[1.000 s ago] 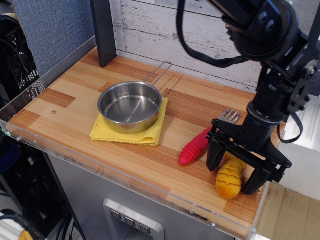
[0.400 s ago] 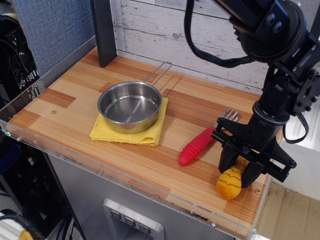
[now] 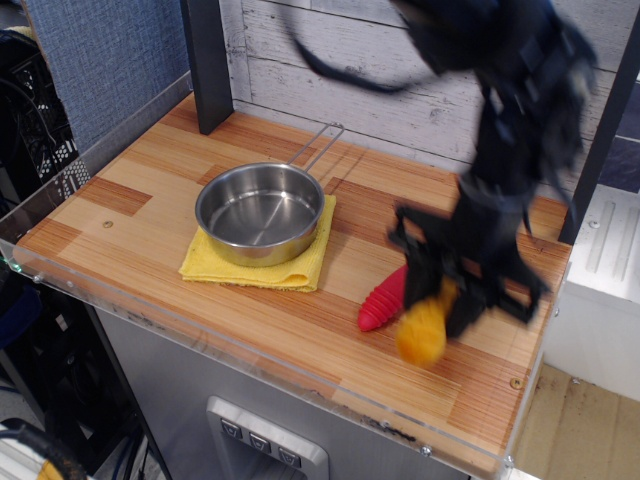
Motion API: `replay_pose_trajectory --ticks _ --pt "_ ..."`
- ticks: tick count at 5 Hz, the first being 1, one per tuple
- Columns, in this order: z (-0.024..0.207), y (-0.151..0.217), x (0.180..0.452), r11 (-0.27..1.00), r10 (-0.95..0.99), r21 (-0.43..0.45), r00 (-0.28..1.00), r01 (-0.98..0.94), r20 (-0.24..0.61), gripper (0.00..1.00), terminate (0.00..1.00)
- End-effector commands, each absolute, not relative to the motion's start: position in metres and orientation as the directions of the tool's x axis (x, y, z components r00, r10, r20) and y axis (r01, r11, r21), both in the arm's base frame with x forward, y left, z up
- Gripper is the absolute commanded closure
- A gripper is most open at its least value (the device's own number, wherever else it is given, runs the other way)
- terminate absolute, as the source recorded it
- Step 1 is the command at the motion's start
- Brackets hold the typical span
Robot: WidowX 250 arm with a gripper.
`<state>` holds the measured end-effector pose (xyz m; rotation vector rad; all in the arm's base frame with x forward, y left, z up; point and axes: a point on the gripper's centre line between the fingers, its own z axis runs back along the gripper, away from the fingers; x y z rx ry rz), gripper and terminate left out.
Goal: Move the fish from right side to left side
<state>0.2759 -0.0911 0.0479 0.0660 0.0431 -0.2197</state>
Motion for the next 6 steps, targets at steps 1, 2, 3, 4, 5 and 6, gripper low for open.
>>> replay_pose_trajectory --ticks 1,2,3,4,5,6 --pt "0.093 -0.012 0.278 0.982 -0.176 -0.044 0.979 0.181 0.103 1.00 0.00" --pt "0.085 0.032 0.284 0.992 -0.119 -0.032 0.989 0.122 0.091 1.00 0.00" --pt "0.081 0.065 0.291 0.998 -0.057 -0.011 0.994 0.058 0.094 1.00 0.00" --pt "0.081 0.081 0.299 1.000 -0.018 -0.006 0.995 0.019 0.100 1.00 0.00" --pt "0.082 0.084 0.307 1.000 -0.008 0.002 0.995 0.008 0.096 1.00 0.00" --pt "0.079 0.082 0.311 1.000 -0.007 0.003 0.998 0.007 0.070 0.00 0.00"
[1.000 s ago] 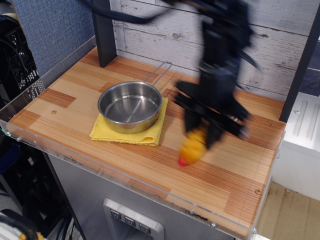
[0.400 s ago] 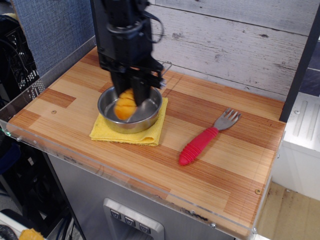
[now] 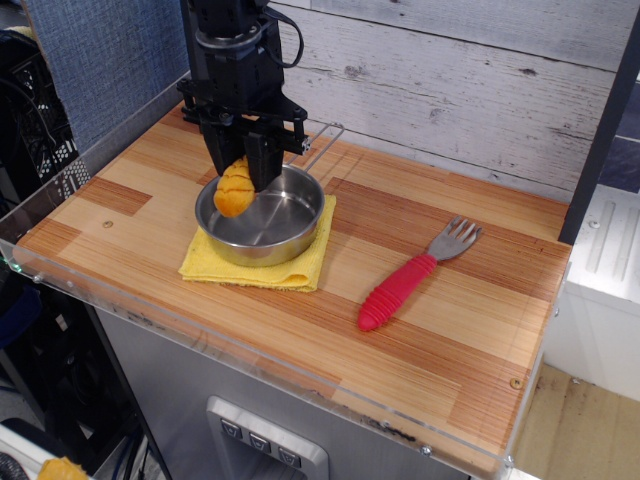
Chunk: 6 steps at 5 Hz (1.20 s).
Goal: Move the fish from right side to left side
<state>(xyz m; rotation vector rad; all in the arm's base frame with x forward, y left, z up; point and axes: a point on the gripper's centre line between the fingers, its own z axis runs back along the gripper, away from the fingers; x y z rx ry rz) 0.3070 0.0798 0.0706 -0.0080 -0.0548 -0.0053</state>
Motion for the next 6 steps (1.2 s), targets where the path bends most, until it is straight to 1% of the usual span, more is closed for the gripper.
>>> replay_pose_trajectory --ticks 1,2,4,5,6 --pt "0.078 0.078 0.312 1.000 -0.001 0.002 0.998 0.001 0.065 0.00 0.00" --pt "0.081 0.074 0.311 1.000 -0.006 -0.001 0.998 0.006 0.066 0.00 0.00" --pt "0.125 0.048 0.314 0.998 -0.062 0.027 0.984 0.058 0.168 0.00 0.00" --pt "0.136 0.035 0.316 0.995 -0.100 0.025 0.977 0.097 0.186 0.00 0.00" --pt "0.138 0.028 0.315 0.992 -0.125 0.035 0.975 0.120 0.186 0.00 0.00"
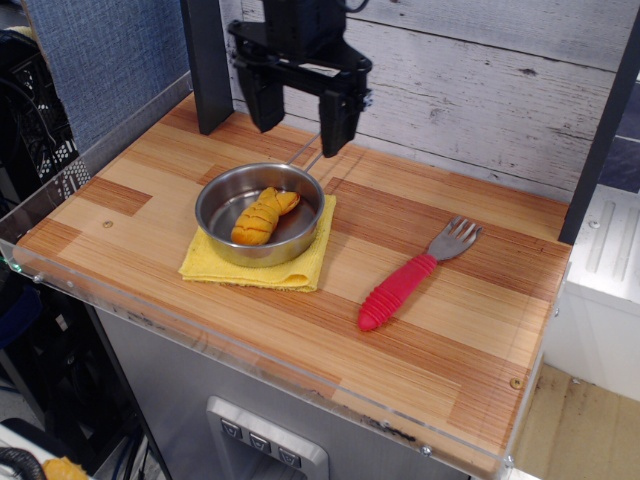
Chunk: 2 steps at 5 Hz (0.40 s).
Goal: Move the fish from right side to left side
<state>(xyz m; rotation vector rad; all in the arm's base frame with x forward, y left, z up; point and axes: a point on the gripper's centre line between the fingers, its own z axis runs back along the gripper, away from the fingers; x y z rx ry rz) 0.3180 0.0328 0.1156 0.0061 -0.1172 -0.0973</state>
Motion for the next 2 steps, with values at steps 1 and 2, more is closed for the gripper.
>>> replay_pose_trajectory --ticks 1,2 --pt "0.1383 0.0284 0.3153 0.992 -0.125 0.035 0.975 0.120 0.186 0.00 0.00" --pt "0.1383 0.0284 0.3153 0.992 -0.125 0.035 0.975 0.120 0.186 0.00 1.00"
